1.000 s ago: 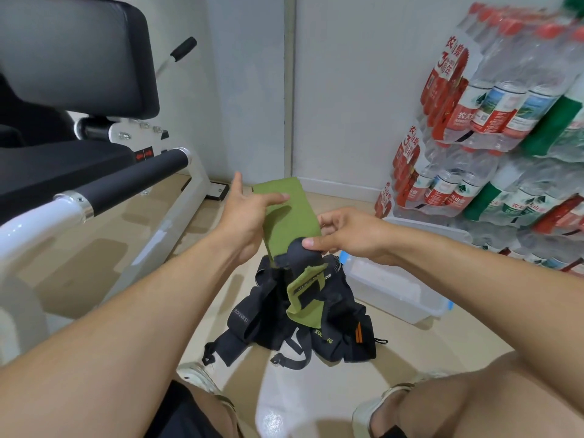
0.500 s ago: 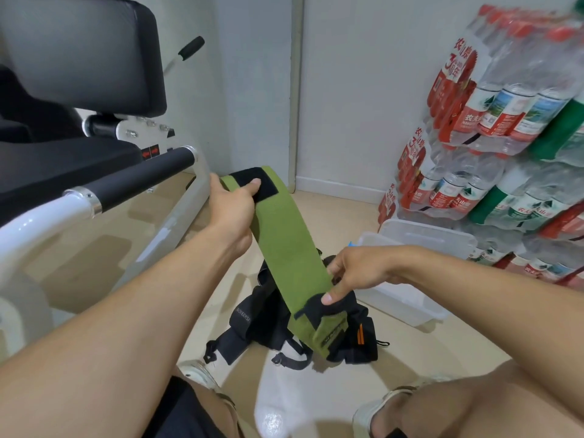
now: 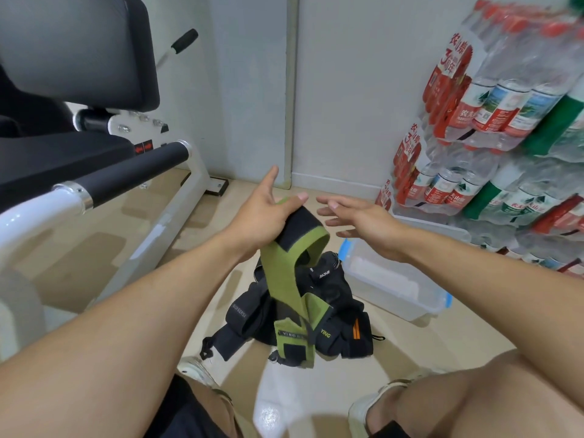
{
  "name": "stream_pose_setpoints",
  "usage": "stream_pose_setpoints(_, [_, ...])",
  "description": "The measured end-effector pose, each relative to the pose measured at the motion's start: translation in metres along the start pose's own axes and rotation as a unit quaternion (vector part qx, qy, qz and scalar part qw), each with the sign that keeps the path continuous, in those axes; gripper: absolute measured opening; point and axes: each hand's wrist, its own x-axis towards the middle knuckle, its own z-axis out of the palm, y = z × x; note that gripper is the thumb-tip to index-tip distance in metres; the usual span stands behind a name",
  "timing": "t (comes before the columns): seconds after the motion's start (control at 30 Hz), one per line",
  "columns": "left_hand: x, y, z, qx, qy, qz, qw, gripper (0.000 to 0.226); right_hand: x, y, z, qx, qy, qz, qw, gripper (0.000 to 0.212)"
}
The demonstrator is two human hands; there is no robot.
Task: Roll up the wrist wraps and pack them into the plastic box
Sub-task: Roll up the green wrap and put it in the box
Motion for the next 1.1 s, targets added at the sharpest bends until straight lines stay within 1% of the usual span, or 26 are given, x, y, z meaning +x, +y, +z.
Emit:
stream_pose_setpoints(0.07, [-0.002,0.001,0.000,0.022,-0.024,0.013,0.999,0.092,-0.002,0.000,0.003,0.025,-0.054,0.009,0.998,0.034])
stream_pose_setpoints(0.13, [-0.005,0.003,0.001,0.020,-0.060,0.017,0.998,0.097,-0.004,0.001,0.007,0.034,-0.098,0.018,0.994,0.037])
stream_pose_setpoints(0.23, [-0.007,0.006,-0.001,0.017,-0.088,0.013,0.996,0.093,-0.004,0.003,0.010,0.010,-0.147,0.021,0.989,0.045])
stream_pose_setpoints(0.37, [-0.008,0.006,-0.004,0.023,-0.118,0.014,0.993,0.092,-0.007,-0.002,0.010,-0.002,-0.179,0.017,0.984,0.046])
stream_pose_setpoints(0.47, [-0.007,0.003,-0.006,0.039,-0.096,0.008,0.995,0.090,-0.007,-0.001,0.005,-0.013,-0.204,0.012,0.979,0.063])
stream_pose_setpoints(0.5, [-0.005,0.000,-0.007,0.043,-0.082,0.004,0.996,0.087,-0.006,-0.002,0.002,-0.007,-0.207,0.008,0.978,0.059])
stream_pose_setpoints(0.57, [-0.002,-0.004,-0.008,0.042,-0.057,-0.005,0.997,0.078,-0.008,-0.004,-0.005,0.004,-0.204,-0.004,0.979,0.028])
stream_pose_setpoints(0.6, [-0.002,-0.005,-0.009,0.040,-0.047,-0.006,0.998,0.072,-0.008,-0.006,-0.008,0.015,-0.200,-0.007,0.980,0.019])
stream_pose_setpoints(0.67, [0.000,-0.008,-0.008,0.046,-0.018,-0.005,0.999,0.053,-0.009,-0.007,-0.008,0.045,-0.167,-0.013,0.985,0.014])
stream_pose_setpoints(0.73, [0.003,-0.009,-0.008,0.065,0.028,-0.002,0.997,0.027,-0.007,-0.007,-0.004,0.078,-0.093,-0.009,0.992,0.015])
stream_pose_setpoints(0.77, [0.004,-0.009,-0.008,0.068,0.047,-0.002,0.997,0.019,-0.006,-0.008,-0.002,0.097,-0.056,-0.007,0.994,0.017])
stream_pose_setpoints(0.8, [0.006,-0.009,-0.010,0.065,0.056,-0.004,0.996,0.019,-0.005,-0.008,-0.001,0.120,-0.022,-0.007,0.992,0.020])
stream_pose_setpoints(0.87, [0.005,-0.009,-0.011,0.046,0.043,-0.014,0.998,0.028,-0.003,-0.010,-0.001,0.157,0.022,-0.006,0.987,0.022])
stream_pose_setpoints(0.9, [0.005,-0.008,-0.010,0.042,0.037,-0.019,0.998,0.031,-0.002,-0.011,-0.001,0.168,0.034,-0.004,0.985,0.021])
stream_pose_setpoints(0.97, [0.003,-0.006,-0.007,0.041,0.049,-0.027,0.998,0.037,-0.001,-0.013,0.001,0.204,0.050,0.001,0.978,0.023])
stream_pose_setpoints(1.03, [0.003,-0.003,-0.007,0.012,0.052,-0.049,0.997,0.046,0.001,-0.016,0.004,0.248,0.072,0.000,0.966,0.028])
stream_pose_setpoints(1.1, [0.002,-0.001,-0.006,-0.010,0.009,-0.066,0.998,0.053,0.001,-0.019,0.005,0.275,0.084,-0.008,0.958,0.026])
